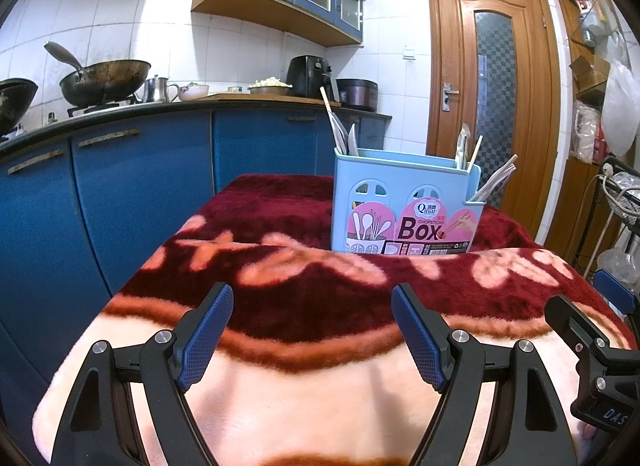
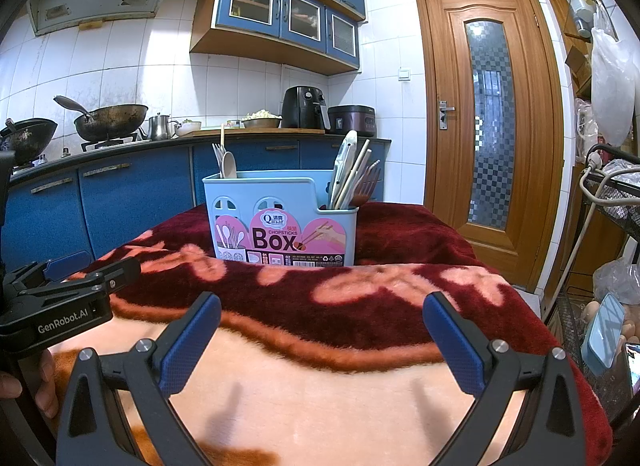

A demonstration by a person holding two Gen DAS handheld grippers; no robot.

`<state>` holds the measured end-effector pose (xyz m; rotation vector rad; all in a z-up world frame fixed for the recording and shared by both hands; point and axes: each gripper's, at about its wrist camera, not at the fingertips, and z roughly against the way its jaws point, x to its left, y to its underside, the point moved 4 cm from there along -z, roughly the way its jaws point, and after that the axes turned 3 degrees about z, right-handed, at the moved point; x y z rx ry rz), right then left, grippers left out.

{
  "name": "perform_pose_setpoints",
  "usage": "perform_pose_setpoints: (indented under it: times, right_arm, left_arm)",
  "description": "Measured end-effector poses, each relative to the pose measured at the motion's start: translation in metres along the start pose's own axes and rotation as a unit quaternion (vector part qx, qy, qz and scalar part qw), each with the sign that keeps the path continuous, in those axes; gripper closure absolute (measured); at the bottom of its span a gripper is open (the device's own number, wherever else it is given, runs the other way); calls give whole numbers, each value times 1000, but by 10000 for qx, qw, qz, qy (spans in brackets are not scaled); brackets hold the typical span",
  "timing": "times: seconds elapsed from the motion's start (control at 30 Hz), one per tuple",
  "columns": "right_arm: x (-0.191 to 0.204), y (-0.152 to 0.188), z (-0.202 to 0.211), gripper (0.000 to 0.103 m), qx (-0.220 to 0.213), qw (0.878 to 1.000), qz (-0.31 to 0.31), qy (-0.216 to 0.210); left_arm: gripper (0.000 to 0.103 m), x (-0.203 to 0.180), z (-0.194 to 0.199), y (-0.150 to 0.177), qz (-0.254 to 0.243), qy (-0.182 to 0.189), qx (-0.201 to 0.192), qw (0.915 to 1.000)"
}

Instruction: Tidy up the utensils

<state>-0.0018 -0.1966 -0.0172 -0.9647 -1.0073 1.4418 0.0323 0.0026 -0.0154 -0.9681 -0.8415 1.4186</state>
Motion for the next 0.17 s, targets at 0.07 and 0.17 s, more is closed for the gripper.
perform_pose_setpoints:
  times: [0.07, 0.17]
  right_arm:
    - [0, 0, 0, 0, 0, 10000, 1, 0]
    - [0, 0, 0, 0, 1, 10000, 1, 0]
  left_arm:
    - [21, 0, 0, 0, 2, -3, 0, 10000]
    - [21, 0, -1, 0, 7, 1, 15, 10000]
